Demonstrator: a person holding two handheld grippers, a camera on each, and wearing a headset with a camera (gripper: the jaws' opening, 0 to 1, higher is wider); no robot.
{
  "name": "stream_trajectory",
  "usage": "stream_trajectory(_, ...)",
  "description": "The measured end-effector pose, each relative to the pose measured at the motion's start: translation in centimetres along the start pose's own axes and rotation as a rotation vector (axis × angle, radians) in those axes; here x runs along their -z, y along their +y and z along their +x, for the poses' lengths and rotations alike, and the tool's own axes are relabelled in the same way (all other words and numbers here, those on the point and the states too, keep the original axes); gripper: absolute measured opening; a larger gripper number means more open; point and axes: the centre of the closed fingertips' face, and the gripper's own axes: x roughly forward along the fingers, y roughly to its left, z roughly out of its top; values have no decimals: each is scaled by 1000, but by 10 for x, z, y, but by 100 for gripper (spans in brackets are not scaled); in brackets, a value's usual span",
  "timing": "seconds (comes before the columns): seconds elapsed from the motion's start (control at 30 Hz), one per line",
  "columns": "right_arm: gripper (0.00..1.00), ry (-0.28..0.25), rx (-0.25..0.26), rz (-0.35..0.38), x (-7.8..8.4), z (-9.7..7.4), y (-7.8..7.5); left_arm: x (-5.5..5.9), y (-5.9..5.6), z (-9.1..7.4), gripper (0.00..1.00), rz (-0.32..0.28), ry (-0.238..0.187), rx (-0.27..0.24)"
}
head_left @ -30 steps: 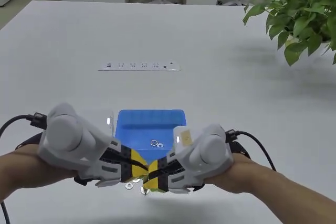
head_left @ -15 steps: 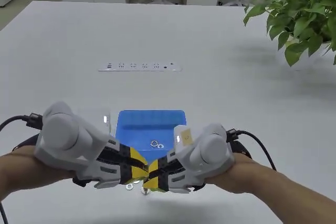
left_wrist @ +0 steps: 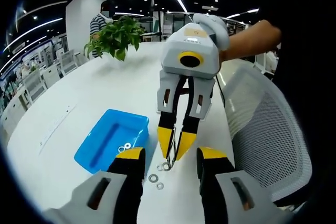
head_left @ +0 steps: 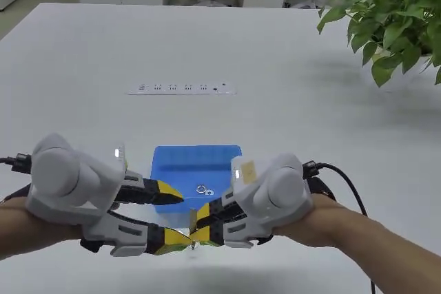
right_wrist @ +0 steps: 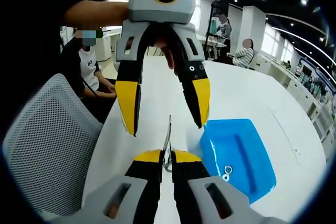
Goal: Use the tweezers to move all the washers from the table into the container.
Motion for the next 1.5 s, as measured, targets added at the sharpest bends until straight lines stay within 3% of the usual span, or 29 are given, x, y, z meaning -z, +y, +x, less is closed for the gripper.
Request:
stream_trajectory(0.2,7,-7,2,1,-9,-7,-3,-5,5,-7,64,-54,-68,-38)
stream_trajectory(0.7,8,-18,8,-4,-25,-23,-15,-9,16,-18,89,-144,-130,-110)
stream_trajectory(1.0,8,-17,21,-10,-31,-32,-28,-9,18,-21,99,-156,-148,-134)
stream_trajectory(1.5,8,-35,51,-24,-40,-35,-58,-10,25,-24,99,-180,-167,-145)
